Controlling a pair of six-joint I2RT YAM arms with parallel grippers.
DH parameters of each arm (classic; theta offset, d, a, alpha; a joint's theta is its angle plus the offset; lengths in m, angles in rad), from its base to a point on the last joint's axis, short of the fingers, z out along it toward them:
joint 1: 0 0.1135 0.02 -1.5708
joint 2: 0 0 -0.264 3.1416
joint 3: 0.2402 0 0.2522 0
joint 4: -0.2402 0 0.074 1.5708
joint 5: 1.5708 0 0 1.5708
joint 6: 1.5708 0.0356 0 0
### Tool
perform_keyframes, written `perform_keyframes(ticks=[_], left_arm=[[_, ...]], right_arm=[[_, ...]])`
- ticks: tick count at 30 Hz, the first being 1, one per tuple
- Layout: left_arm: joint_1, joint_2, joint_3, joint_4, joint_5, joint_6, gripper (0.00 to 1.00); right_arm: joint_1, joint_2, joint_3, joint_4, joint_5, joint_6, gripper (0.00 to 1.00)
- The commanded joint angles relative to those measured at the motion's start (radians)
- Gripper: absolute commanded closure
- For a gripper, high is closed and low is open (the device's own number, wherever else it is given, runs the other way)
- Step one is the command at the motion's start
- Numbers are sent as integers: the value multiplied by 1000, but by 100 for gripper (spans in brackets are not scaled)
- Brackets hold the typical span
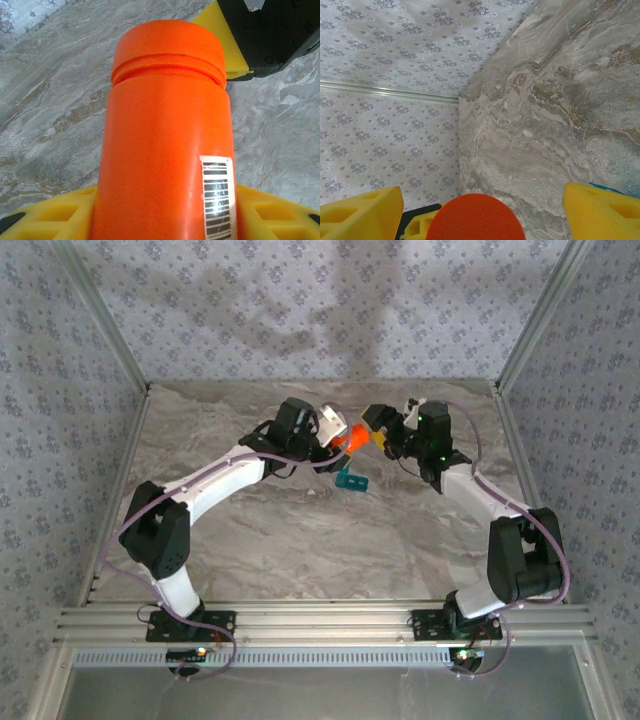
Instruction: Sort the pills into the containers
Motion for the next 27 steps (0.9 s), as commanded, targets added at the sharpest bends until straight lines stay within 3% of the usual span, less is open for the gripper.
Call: perform_keyframes(ticks=[1, 10, 15, 27], left_arm=[[-8, 6, 50, -14, -31, 42, 100], [-14, 16, 64, -24, -35, 52, 100], [-19, 20, 67, -23, -35, 50, 100], [-20, 21, 63, -7, -19, 34, 100]], right_arm=[[18, 14, 40, -52, 34, 14, 15], [44, 29, 40, -42, 29, 22, 16], [54, 37, 44, -24, 19, 34, 22], [45, 34, 38, 25, -12, 43, 64]])
